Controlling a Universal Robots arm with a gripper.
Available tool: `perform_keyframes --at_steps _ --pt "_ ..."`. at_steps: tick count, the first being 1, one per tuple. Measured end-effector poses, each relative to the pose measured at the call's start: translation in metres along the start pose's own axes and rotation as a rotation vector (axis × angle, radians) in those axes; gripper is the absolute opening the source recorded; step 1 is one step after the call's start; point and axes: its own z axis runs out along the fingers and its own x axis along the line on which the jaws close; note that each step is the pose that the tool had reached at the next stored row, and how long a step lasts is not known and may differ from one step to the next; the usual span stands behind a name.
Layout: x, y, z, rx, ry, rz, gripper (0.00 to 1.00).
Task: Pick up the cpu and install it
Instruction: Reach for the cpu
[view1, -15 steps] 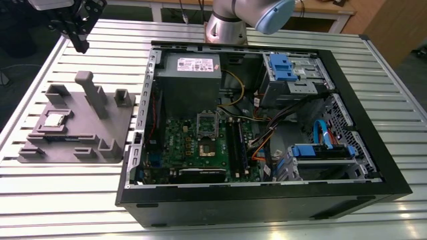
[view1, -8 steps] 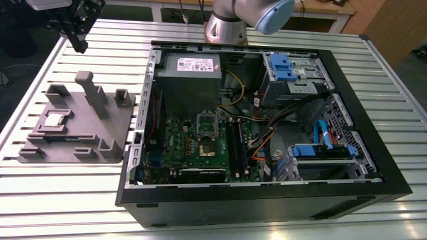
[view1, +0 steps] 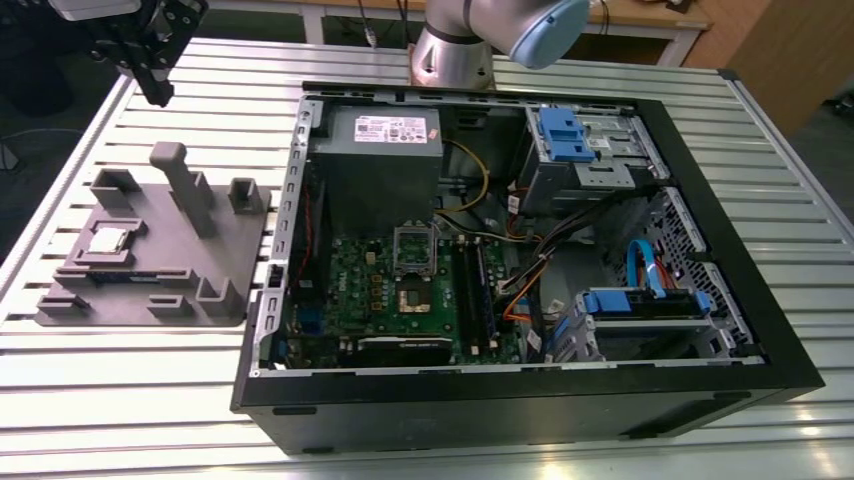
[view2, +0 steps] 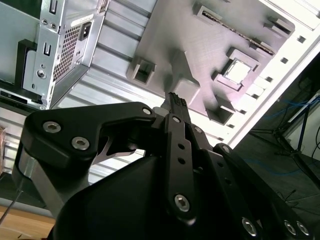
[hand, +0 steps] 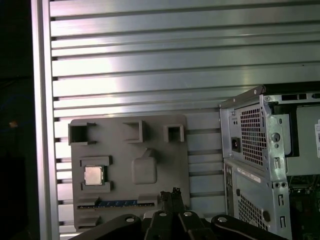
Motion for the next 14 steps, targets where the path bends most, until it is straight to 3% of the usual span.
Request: perform_keyframes --at_steps 1,2,3,14 --pt "0.0001 0.0000 0.0000 0.0000 0.0002 0.000 0.10" --pt "0.0020 -0.0002 0.0004 0.0006 0.0077 0.000 0.10" --pt "0.0027 -0.0003 0.0007 0.0006 0.0088 0.000 0.10" --pt "0.0056 -0.0005 0.0009 0.0005 0.0087 0.000 0.10"
